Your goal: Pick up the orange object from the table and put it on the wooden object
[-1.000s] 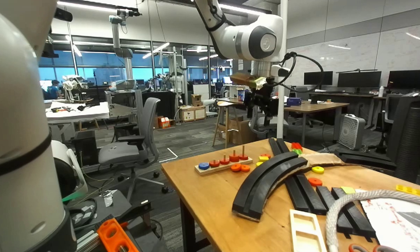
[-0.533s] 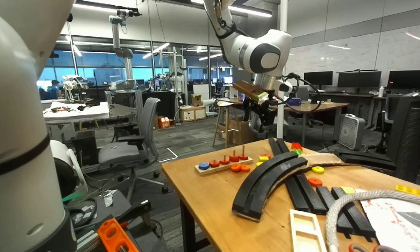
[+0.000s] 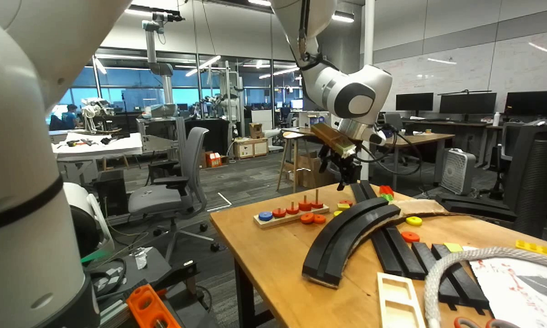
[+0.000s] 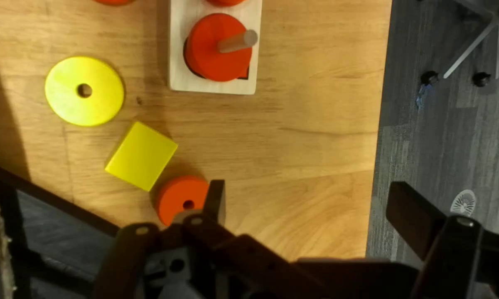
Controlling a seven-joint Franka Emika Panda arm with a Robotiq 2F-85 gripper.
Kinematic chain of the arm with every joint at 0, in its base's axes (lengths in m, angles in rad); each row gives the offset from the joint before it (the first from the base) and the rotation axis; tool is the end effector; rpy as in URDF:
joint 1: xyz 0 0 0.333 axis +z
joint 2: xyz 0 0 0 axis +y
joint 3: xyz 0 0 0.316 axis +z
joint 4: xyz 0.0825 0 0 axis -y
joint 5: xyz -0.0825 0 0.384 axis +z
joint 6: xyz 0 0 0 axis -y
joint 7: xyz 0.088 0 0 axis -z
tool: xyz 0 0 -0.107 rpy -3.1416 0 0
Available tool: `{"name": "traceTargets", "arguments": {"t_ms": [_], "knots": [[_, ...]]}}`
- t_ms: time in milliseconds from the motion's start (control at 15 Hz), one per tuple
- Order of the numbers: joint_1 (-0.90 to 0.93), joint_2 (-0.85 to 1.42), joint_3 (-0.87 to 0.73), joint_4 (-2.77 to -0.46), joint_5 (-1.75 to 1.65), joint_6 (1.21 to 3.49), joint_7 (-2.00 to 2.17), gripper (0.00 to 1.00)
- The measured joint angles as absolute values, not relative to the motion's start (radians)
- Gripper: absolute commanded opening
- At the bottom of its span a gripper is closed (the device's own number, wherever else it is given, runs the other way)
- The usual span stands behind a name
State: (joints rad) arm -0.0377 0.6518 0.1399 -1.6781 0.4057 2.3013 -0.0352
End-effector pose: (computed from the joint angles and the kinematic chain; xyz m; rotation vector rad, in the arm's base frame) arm 0.6761 0.0674 0.2258 -2.7501 0.2317 0.0593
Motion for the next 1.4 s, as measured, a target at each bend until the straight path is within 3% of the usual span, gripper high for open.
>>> {"name": "traceTargets", "arguments": {"t_ms": [1400], "knots": [[-0.040,0.749,0.129,-1.578,0.400,2.231,-0.006,1.00]]}}
